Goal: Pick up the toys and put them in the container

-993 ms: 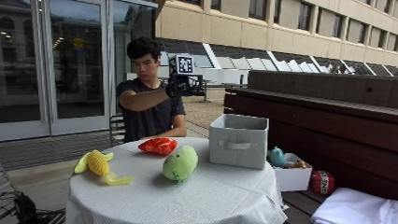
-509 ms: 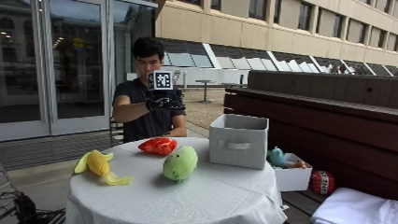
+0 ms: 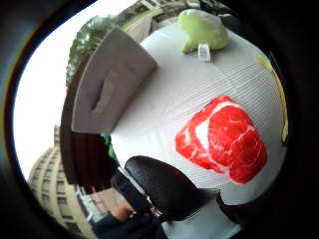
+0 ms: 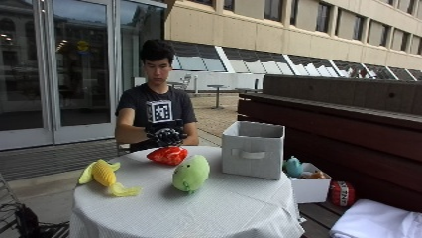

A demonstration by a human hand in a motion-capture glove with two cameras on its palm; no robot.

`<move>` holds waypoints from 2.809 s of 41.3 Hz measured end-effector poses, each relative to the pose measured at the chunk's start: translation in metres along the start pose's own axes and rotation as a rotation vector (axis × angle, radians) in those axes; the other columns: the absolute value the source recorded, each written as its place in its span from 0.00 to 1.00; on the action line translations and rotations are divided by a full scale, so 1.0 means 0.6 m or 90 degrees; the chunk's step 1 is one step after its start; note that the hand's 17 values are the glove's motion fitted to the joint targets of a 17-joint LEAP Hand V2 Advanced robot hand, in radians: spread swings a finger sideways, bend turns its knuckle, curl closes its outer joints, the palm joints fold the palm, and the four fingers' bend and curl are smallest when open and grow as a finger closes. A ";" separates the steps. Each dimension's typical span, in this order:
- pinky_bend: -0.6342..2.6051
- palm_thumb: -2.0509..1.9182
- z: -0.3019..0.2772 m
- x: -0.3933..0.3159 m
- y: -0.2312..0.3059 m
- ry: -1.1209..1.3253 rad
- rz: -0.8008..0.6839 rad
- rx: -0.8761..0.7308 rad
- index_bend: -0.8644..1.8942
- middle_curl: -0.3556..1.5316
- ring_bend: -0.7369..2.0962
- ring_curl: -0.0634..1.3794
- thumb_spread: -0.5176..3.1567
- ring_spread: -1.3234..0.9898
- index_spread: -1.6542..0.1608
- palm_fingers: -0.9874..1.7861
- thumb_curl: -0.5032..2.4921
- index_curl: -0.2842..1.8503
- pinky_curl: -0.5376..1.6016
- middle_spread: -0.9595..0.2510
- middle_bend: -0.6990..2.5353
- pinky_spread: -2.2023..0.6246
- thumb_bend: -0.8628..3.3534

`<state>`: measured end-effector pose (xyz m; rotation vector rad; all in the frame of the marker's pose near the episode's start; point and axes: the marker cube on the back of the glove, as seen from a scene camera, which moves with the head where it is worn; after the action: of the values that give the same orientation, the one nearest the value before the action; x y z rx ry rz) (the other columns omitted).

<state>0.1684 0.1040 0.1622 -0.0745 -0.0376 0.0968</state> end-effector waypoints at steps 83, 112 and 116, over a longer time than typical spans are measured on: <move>0.48 0.69 -0.354 -0.502 -0.211 -0.006 -0.164 0.122 0.36 0.53 0.65 0.40 0.33 0.38 0.74 0.72 0.44 0.41 0.45 0.41 0.39 0.61 0.26; 0.58 0.51 -0.288 -0.545 -0.220 0.025 -0.229 0.059 0.30 0.54 0.60 0.40 0.38 0.44 0.75 0.31 0.39 0.38 0.50 0.59 0.30 0.66 0.16; 0.58 0.49 -0.316 -0.502 -0.231 0.043 -0.203 0.076 0.31 0.51 0.55 0.34 0.39 0.48 0.76 0.30 0.36 0.33 0.48 0.67 0.29 0.69 0.17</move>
<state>-0.1099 -0.0768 -0.0262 0.0478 0.0237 -0.2224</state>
